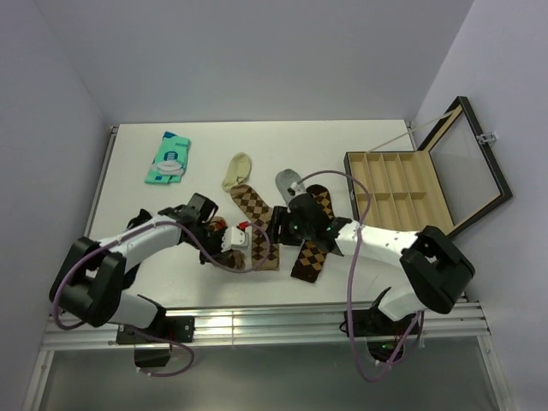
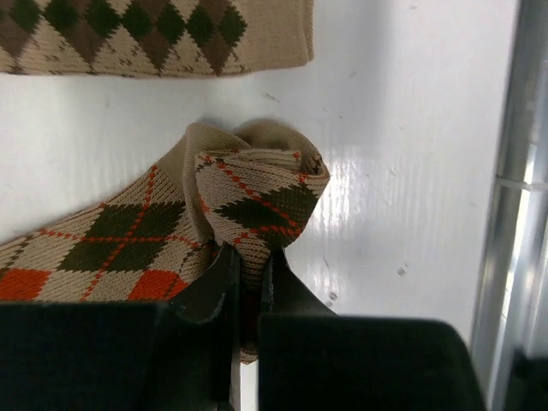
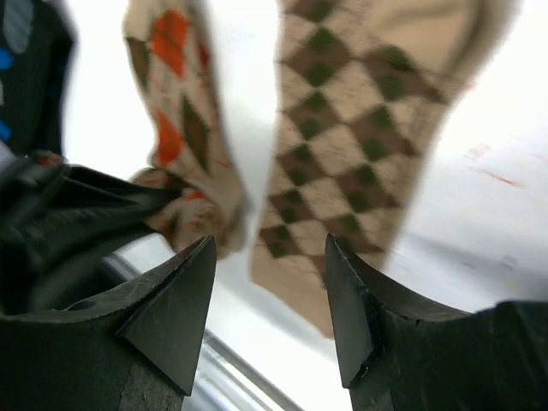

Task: Roll the socks
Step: Roll the sock at the center of the board.

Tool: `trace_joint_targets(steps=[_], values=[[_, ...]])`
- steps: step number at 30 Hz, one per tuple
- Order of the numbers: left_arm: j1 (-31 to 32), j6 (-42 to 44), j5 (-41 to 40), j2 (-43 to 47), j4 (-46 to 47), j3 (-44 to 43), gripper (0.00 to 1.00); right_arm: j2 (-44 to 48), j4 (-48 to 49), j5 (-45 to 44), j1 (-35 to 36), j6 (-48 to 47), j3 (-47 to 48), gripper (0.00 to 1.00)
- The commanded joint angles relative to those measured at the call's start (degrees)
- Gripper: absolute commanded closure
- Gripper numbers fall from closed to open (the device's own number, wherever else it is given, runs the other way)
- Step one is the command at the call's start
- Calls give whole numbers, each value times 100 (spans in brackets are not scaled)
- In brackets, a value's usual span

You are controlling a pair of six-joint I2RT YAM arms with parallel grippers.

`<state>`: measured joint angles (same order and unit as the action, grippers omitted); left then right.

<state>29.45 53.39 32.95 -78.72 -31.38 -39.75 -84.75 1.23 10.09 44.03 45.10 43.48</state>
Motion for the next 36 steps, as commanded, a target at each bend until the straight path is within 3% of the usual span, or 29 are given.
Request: trace_joint_targets(steps=[1,6,9,13,25,36], values=[[-351,522,676,-485,-1404,-489,100,520,789,-762,9,-54,-559,39],[-818,1277,1011,-1575,-2844,-1359,100,1162,1502,-1254,517,-922,-1009,39],[-994,1629,1064,-2216,-3373,-1781,99,1084,1573,-1737,1262,-1634,-816,37],[-1064,1798,1065,-2797,-3901,-2107,100,645,1993,-1546,1871,-2451,-666,35],[-1091,1921,1064,-3334,-4316,-2353,100,-972,2566,-905,2267,-3420,160,30],[-1091,1807,1064,-3282,-4131,-2230,100,-1325,2680,-956,2505,-3473,459,28]])
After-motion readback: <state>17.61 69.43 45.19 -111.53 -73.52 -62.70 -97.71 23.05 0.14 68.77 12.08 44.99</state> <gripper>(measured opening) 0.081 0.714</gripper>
